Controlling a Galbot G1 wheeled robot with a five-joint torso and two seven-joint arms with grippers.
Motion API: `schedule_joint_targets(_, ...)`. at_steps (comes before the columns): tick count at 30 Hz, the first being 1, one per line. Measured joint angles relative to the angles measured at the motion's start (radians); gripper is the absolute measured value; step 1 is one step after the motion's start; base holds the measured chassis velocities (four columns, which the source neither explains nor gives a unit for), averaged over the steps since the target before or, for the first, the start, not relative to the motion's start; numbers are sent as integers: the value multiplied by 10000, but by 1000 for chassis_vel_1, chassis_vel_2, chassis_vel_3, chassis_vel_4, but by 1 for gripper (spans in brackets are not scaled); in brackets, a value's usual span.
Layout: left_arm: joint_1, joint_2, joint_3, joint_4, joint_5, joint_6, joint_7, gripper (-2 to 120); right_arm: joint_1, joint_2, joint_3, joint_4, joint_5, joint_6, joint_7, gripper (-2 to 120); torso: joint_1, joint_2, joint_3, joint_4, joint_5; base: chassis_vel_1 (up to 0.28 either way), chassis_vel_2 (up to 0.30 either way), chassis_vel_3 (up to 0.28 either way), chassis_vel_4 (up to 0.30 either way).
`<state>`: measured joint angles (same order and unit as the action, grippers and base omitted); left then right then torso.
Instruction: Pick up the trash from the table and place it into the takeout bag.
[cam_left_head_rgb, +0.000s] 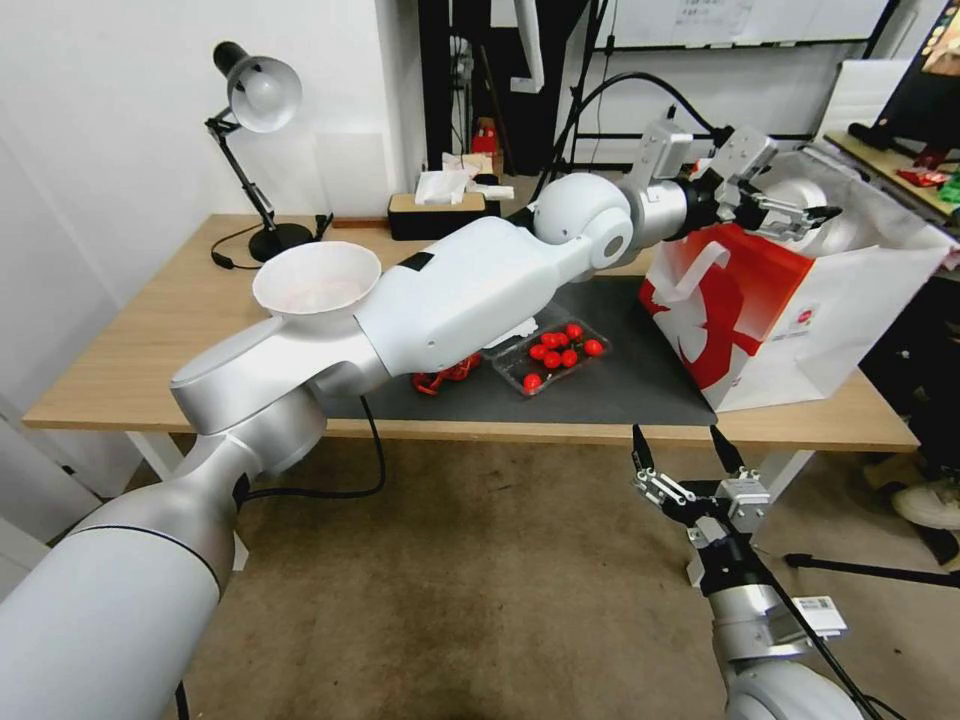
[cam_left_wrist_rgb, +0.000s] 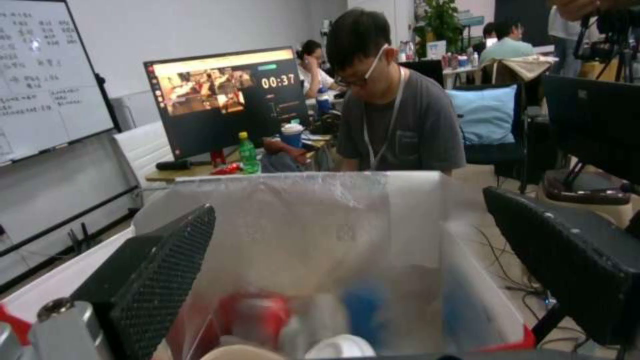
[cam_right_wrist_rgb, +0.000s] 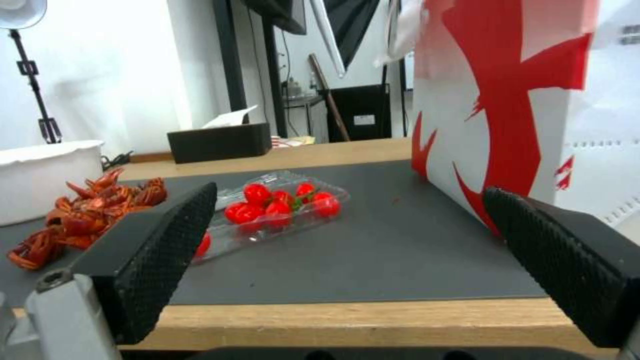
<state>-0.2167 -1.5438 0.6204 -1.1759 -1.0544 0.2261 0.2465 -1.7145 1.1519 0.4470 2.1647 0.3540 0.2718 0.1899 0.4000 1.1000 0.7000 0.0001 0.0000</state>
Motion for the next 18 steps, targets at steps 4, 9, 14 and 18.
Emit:
schedule_joint_targets(4, 5, 63, -147, -141, -24, 0, -115, 100, -4, 0, -3, 0, 0, 0, 0, 100, 0, -1, 0, -3, 0, 0, 0, 0, 0)
schedule_joint_targets(9, 292, 450, -346, -604, -56, 56, -290, 100, -18, 7, -27, 6, 1, 0, -1, 100, 0, -1, 0, -1, -1, 0, 0, 0, 0)
schedule_joint_targets(14, 912, 1167, -646, -1526, -60, 198, -628, 100, 0, 16, -62, 8, 0, 0, -3, 100, 0, -1, 0, -3, -1, 0, 0, 0, 0)
schedule_joint_targets(18, 1848, 2366, -1272, -2649, 117, 224, -943, 100, 21, -4, -70, 8, 1, 1, -4, 100, 0, 0, 0, -3, -2, 0, 0, 0, 0)
